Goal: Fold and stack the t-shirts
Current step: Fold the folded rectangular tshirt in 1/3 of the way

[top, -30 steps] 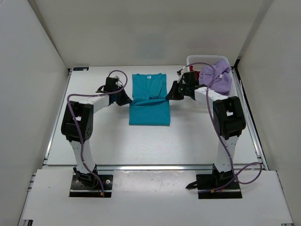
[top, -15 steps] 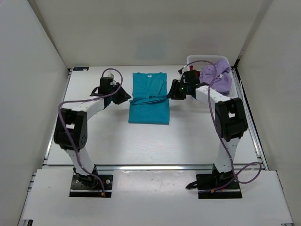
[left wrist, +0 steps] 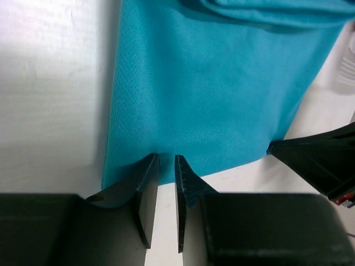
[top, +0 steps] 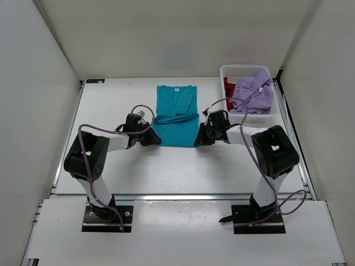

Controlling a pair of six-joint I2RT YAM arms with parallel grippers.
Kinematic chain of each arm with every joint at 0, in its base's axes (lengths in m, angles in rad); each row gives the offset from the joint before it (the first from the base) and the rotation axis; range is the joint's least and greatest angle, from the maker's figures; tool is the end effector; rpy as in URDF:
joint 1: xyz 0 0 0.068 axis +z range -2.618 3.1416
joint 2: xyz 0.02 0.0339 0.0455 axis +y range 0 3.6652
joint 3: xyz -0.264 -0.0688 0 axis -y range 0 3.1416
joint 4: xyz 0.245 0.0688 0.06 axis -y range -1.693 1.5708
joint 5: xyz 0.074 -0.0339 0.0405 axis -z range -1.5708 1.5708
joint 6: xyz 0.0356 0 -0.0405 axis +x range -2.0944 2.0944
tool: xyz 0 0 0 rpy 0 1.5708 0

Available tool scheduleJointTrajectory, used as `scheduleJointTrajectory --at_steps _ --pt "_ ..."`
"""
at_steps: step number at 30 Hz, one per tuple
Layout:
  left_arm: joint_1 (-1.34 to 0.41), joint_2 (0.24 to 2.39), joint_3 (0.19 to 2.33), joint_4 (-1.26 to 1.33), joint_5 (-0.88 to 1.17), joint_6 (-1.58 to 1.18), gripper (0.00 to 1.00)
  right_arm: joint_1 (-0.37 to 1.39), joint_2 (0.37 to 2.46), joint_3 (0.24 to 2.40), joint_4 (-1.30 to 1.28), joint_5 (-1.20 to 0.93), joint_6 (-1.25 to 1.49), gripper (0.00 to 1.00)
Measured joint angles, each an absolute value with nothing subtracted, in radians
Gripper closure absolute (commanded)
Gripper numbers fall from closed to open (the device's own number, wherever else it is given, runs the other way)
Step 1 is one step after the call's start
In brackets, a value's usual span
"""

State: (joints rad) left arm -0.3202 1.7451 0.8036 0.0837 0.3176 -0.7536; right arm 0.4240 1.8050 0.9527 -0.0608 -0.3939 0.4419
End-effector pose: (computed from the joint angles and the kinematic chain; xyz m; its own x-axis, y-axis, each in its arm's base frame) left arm 0.3088 -0.1141 0.1292 -0.8608 -0.3994 -0.3154 -0.1318 0.7736 -0.6198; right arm 0.3162 0.1577 0.1408 -0.9060 0.0243 -0.4227 -0.2282 0.8128 0.5360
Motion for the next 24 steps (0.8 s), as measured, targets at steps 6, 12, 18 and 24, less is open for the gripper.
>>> scheduleJointTrajectory --at_steps 6,12,18,24 --pt "-0.344 1.599 0.613 0.141 0.331 -0.762 0.68 0.458 1.667 0.772 0.020 -0.369 0.464 1.00" --pt "-0.373 1.422 0.509 0.059 0.321 -0.755 0.66 0.504 1.531 0.742 -0.099 -0.332 0.459 1.00" --pt "-0.398 1.348 0.522 0.035 0.291 -0.749 0.66 0.566 1.592 0.928 -0.119 -0.324 0.439 1.00" --pt "-0.374 1.356 0.485 0.057 0.288 -0.749 0.67 0.648 1.811 1.152 -0.092 -0.355 0.424 1.00"
